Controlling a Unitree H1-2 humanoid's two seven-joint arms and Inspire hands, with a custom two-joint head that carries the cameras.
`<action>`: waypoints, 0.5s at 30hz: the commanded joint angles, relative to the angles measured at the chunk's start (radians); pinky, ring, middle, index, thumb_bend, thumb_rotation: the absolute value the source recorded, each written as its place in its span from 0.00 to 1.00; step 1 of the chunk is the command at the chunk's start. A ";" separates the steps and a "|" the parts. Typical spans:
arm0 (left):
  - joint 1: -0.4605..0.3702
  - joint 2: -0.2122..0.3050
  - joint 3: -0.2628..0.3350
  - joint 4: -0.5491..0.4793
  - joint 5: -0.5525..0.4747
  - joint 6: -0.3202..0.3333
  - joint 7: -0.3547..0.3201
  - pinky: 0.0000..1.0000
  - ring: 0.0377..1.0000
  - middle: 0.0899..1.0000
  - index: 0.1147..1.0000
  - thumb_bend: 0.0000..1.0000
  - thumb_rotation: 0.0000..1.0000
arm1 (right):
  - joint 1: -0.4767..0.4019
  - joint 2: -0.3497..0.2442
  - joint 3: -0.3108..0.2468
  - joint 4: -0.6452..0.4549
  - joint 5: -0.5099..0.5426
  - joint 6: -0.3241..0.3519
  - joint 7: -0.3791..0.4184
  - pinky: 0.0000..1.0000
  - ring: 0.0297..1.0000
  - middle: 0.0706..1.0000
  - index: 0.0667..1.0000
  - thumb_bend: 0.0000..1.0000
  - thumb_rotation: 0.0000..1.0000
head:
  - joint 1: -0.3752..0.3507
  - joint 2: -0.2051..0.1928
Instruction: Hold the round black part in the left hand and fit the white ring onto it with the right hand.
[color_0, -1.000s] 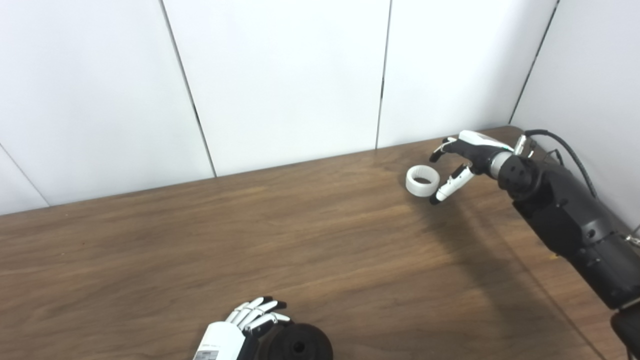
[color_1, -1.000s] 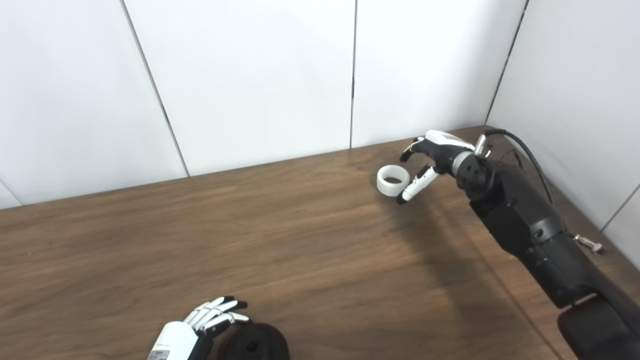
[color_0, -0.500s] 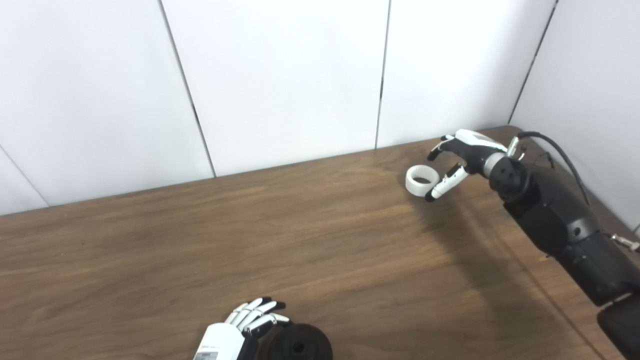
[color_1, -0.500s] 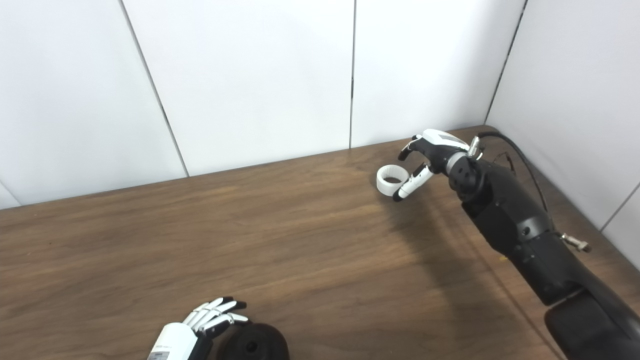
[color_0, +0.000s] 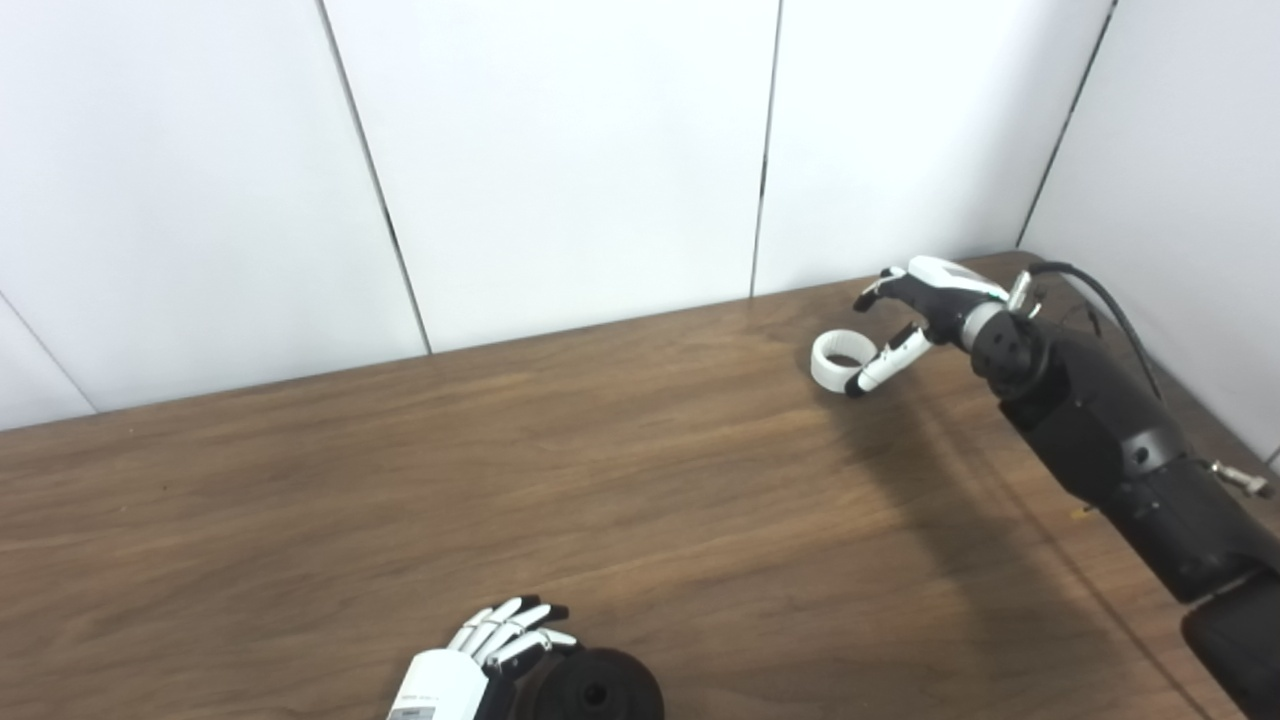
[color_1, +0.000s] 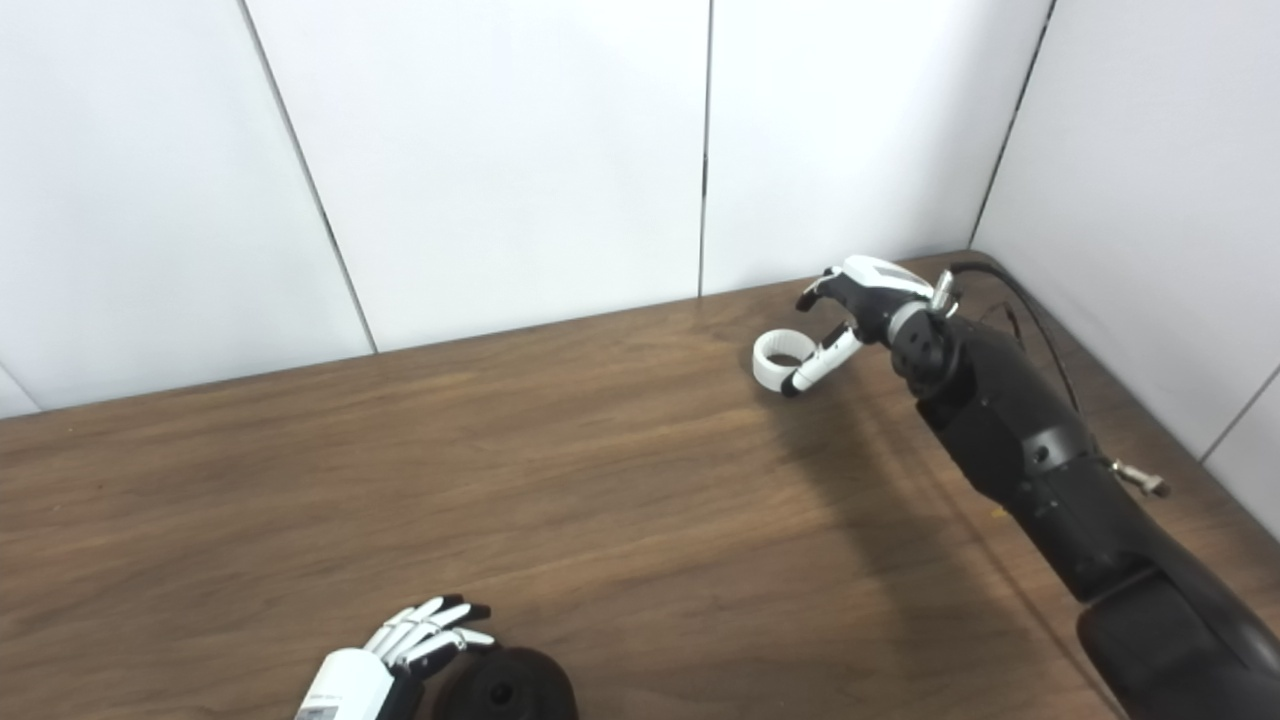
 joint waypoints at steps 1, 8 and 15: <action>0.048 0.017 -0.019 0.038 0.021 0.021 -0.028 0.88 0.88 0.81 0.52 0.86 0.17 | -0.058 -0.016 -0.003 -0.008 -0.012 -0.021 -0.027 1.00 1.00 1.00 0.79 1.00 0.31 | -0.001 0.001; 0.051 0.024 -0.019 0.027 0.013 0.024 -0.038 0.89 0.88 0.81 0.53 0.85 0.18 | -0.062 -0.006 0.009 0.009 -0.019 -0.023 -0.030 1.00 1.00 1.00 0.78 1.00 0.30 | -0.004 0.007; 0.054 0.027 -0.021 0.022 0.021 0.023 -0.032 0.88 0.88 0.81 0.52 0.85 0.19 | -0.066 0.008 0.024 0.033 -0.023 -0.026 -0.037 1.00 1.00 1.00 0.76 1.00 0.31 | -0.002 0.011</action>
